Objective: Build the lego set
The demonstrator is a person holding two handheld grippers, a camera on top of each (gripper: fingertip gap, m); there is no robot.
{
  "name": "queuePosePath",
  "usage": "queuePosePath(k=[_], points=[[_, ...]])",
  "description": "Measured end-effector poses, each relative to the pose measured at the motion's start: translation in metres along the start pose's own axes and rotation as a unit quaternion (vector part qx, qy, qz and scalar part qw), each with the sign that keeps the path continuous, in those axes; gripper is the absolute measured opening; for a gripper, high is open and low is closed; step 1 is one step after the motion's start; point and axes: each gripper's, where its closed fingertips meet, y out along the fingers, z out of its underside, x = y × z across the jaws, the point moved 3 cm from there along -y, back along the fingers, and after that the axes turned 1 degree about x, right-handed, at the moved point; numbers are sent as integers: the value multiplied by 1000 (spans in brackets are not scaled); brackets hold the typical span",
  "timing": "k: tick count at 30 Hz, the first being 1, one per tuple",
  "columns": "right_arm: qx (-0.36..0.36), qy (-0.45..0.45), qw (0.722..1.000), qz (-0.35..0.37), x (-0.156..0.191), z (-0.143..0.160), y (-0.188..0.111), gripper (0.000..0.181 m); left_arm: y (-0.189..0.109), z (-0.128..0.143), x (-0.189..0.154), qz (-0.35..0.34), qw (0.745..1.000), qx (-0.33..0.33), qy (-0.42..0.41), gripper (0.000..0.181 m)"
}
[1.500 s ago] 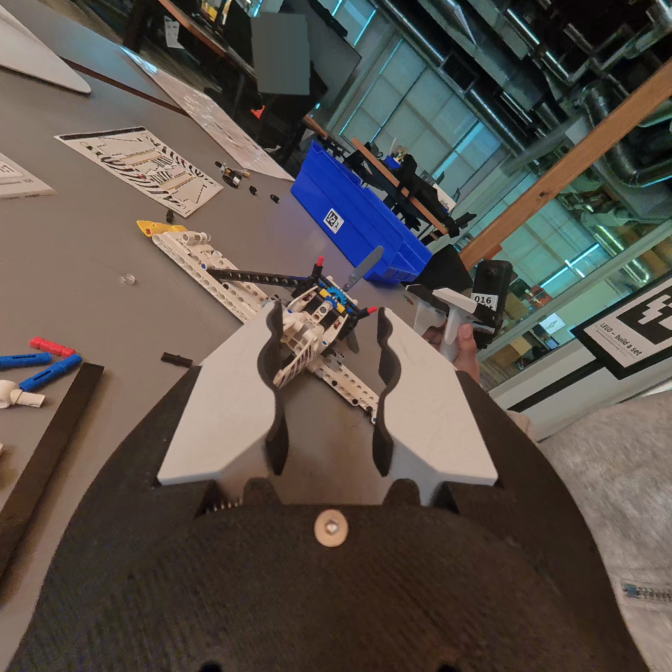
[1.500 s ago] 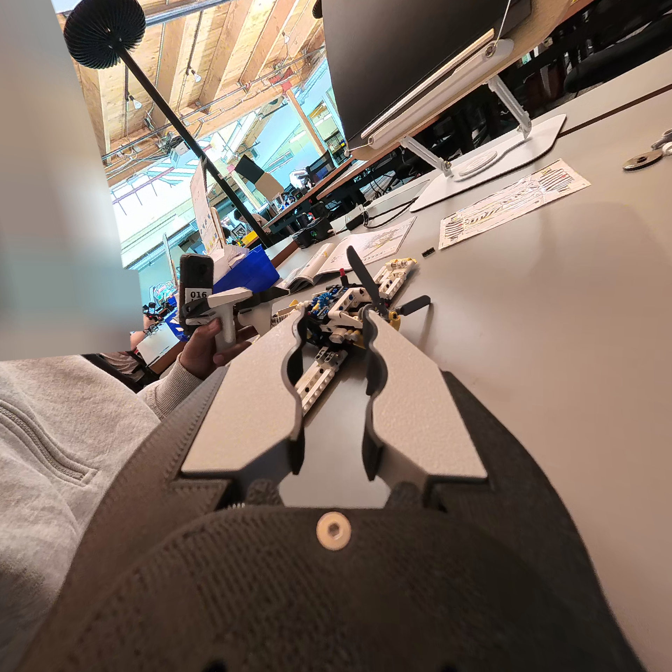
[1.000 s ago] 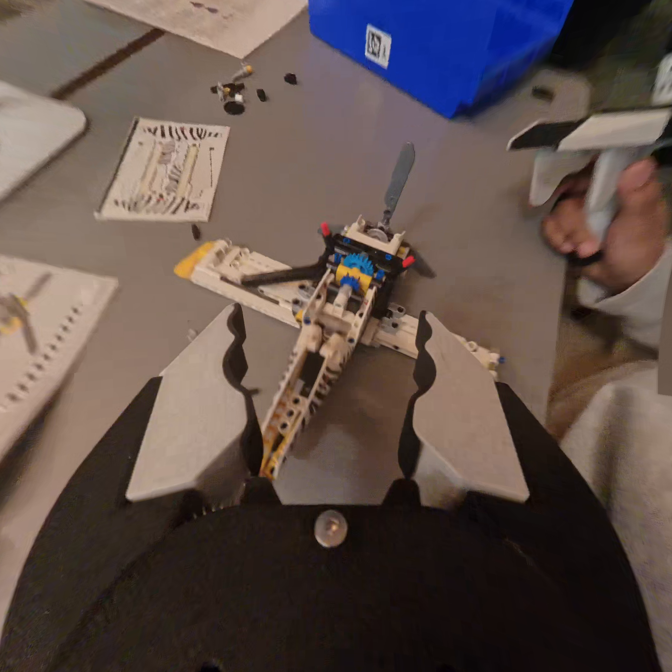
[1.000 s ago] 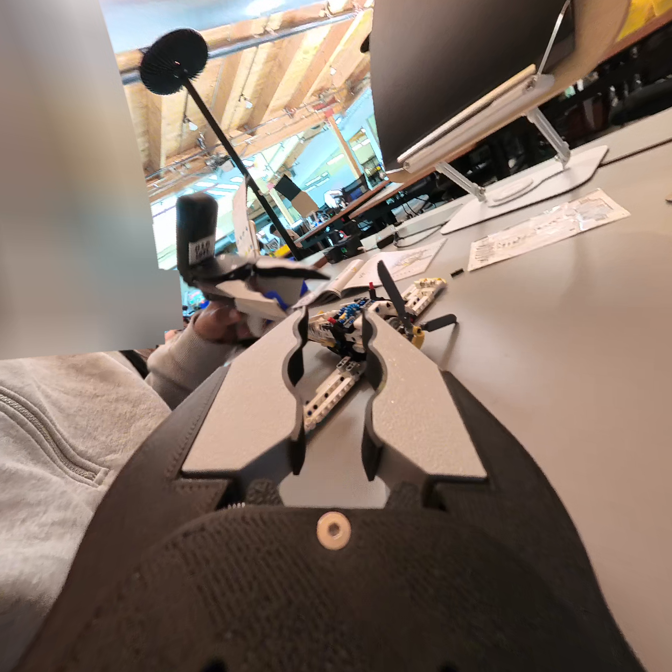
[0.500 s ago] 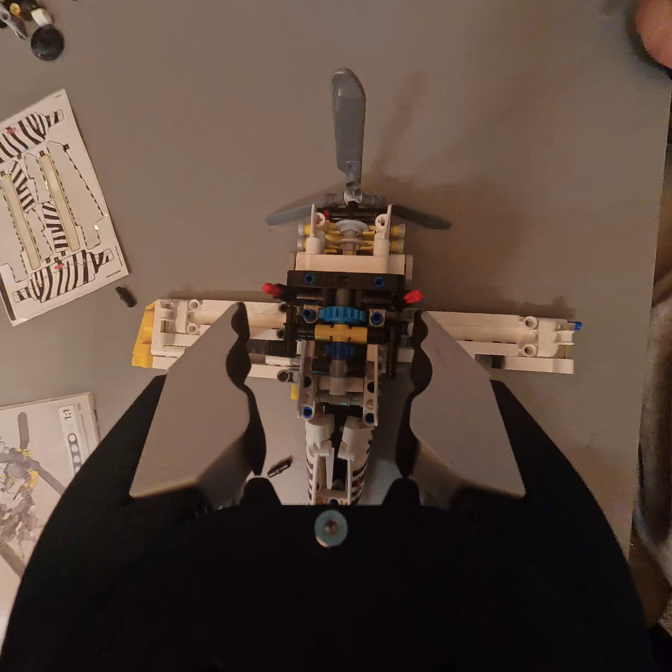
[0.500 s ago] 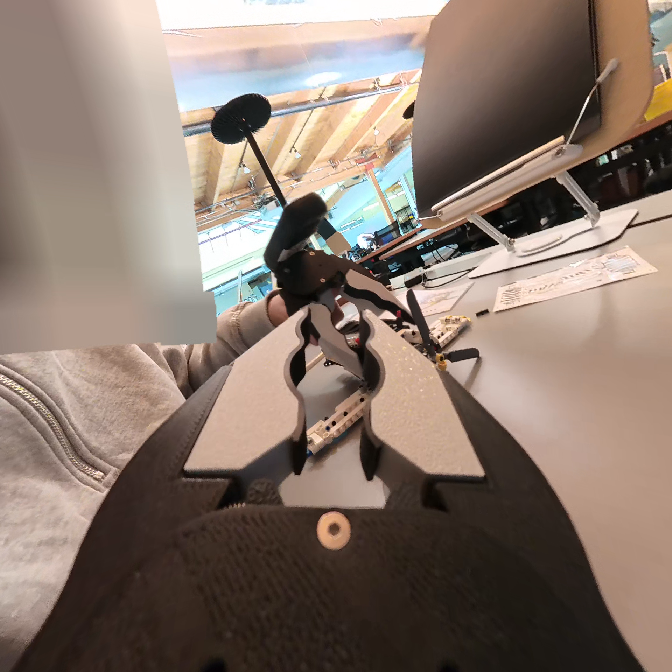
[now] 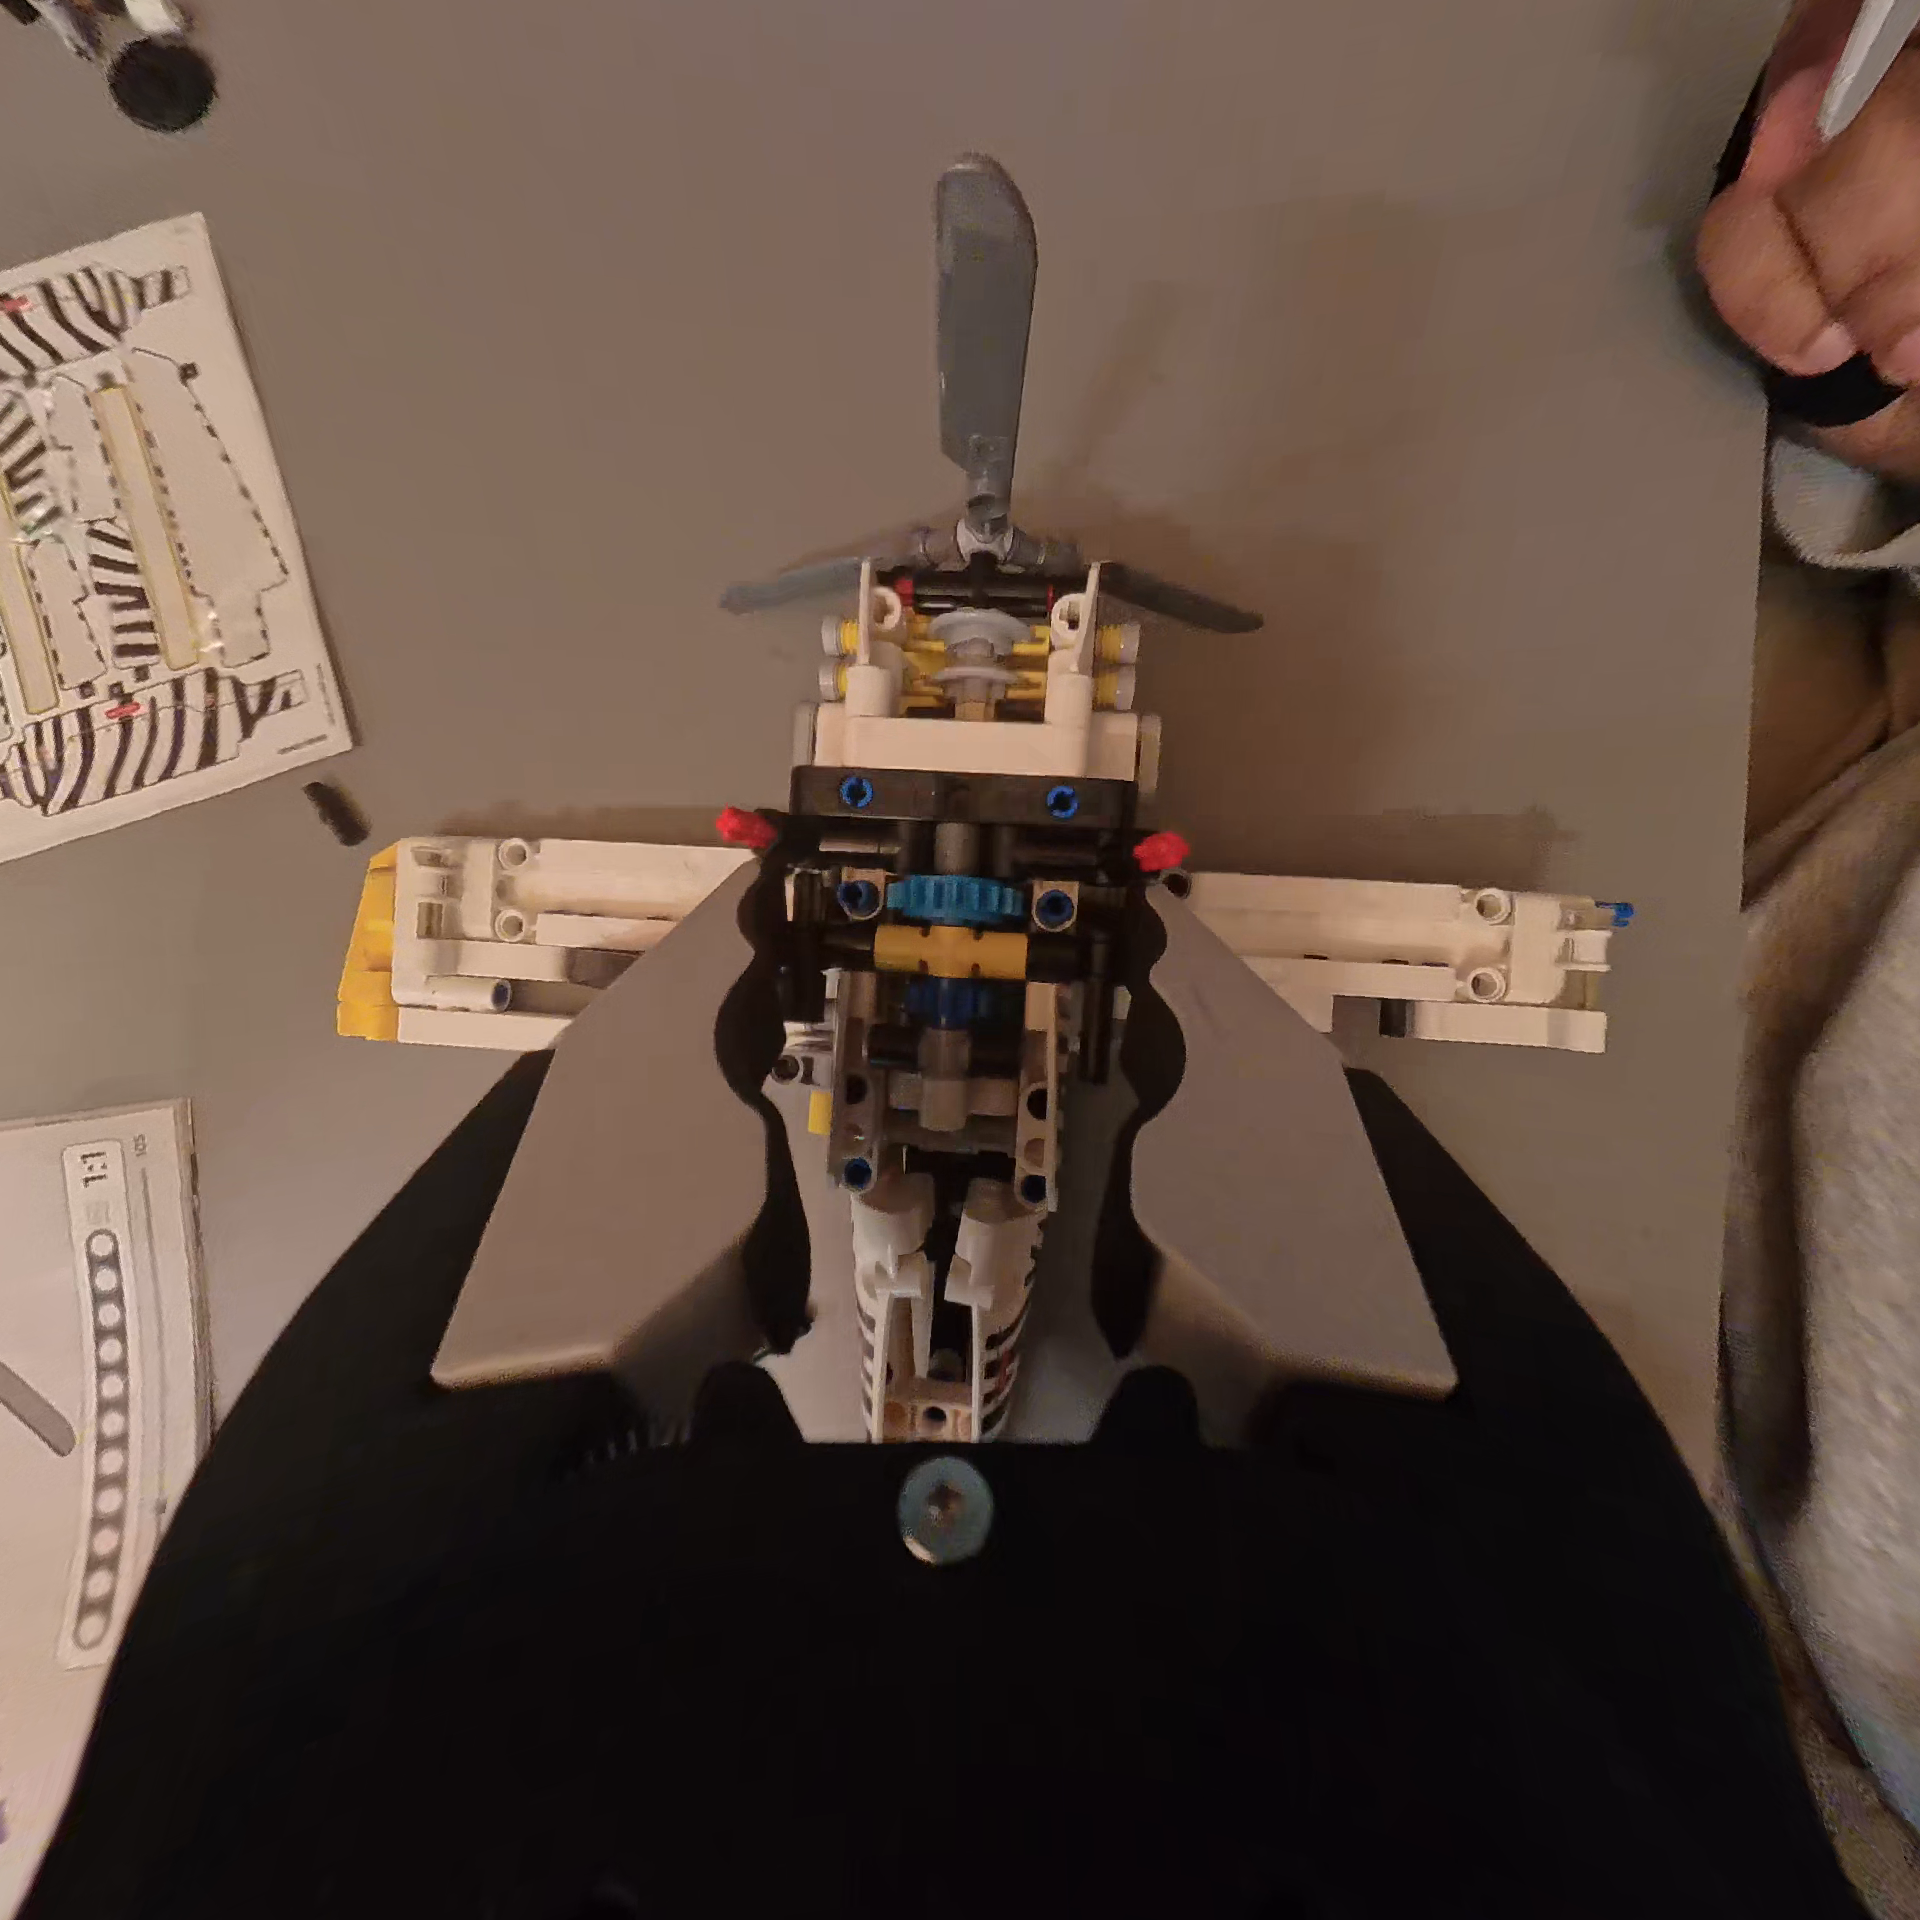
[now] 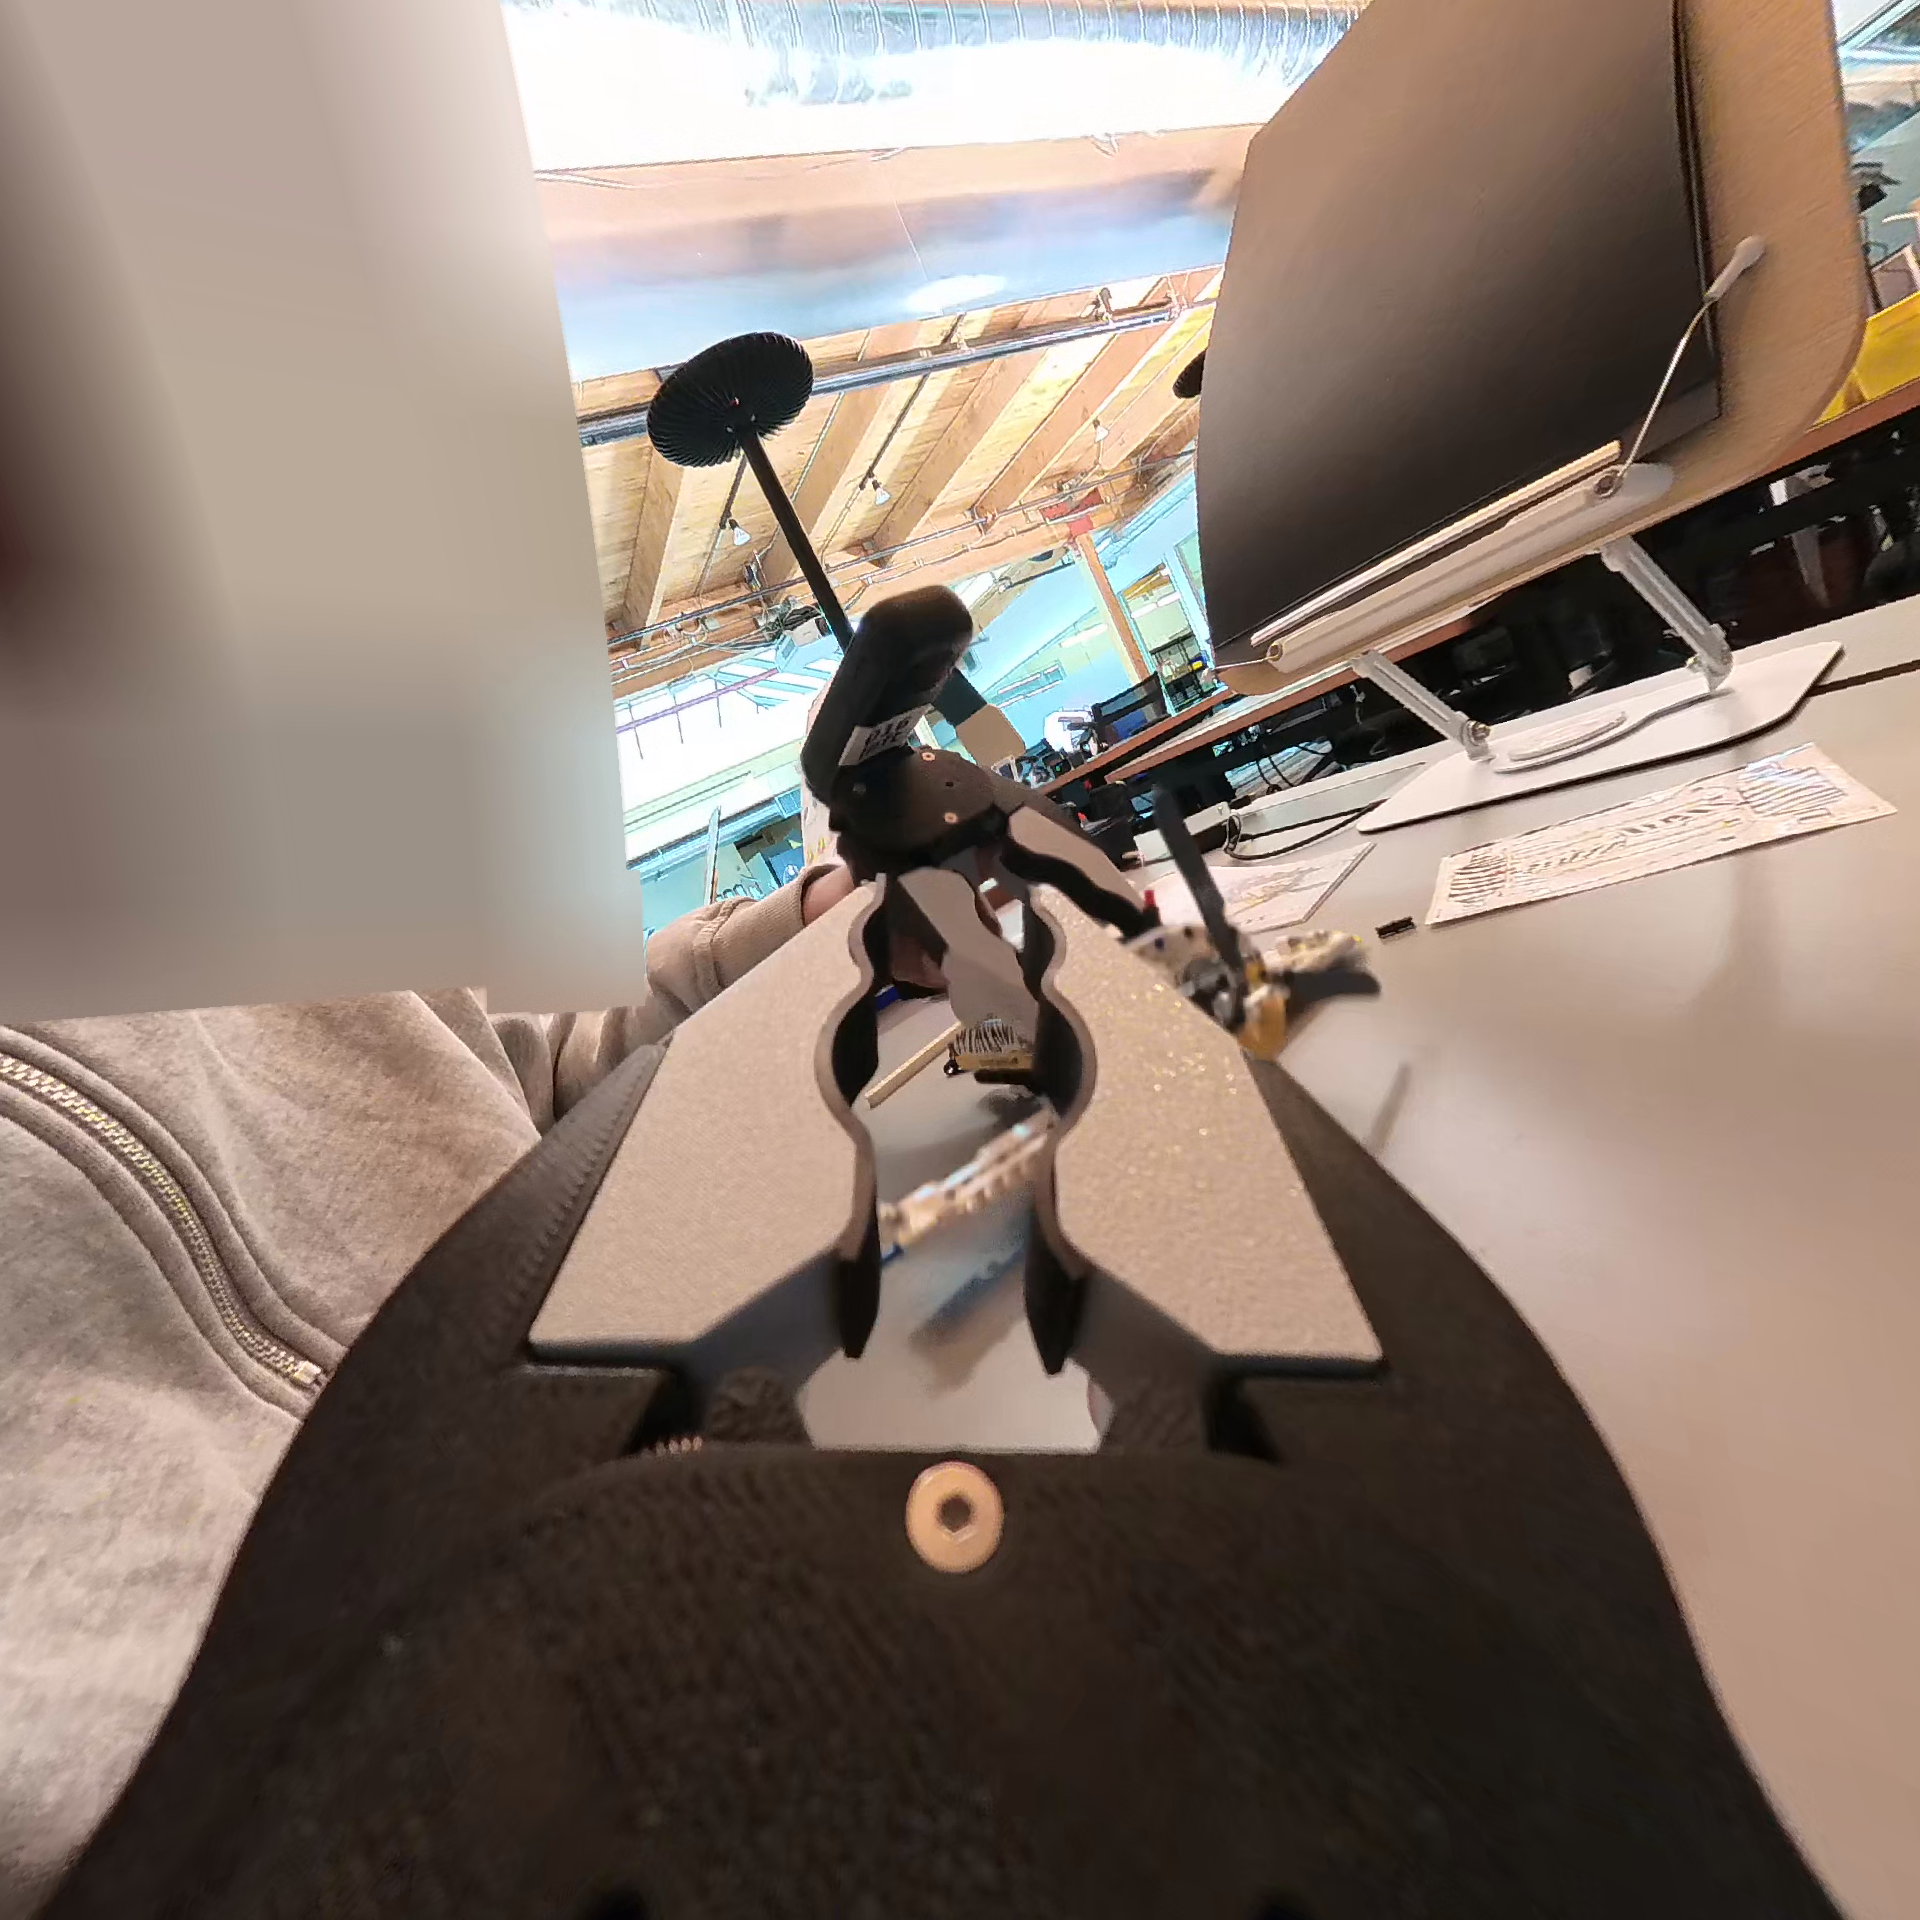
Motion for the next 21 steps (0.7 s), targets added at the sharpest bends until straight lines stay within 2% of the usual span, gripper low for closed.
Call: queuePosePath(k=[5,10,16,21], points=[[-5,2,1000,-1,0,-1,-1,22,-26,-8,11,13,997,-67,-43,63],[-11,2,1000,-4,0,-3,-2,22,-57,-23,16,41,984,-161,-70,62],[-23,3,1000,-10,1,-5,-5,22,-101,-44,18,114,940,-300,-118,62],[-34,5,999,-13,1,-8,-7,21,-125,-52,23,158,902,-371,-154,62]])
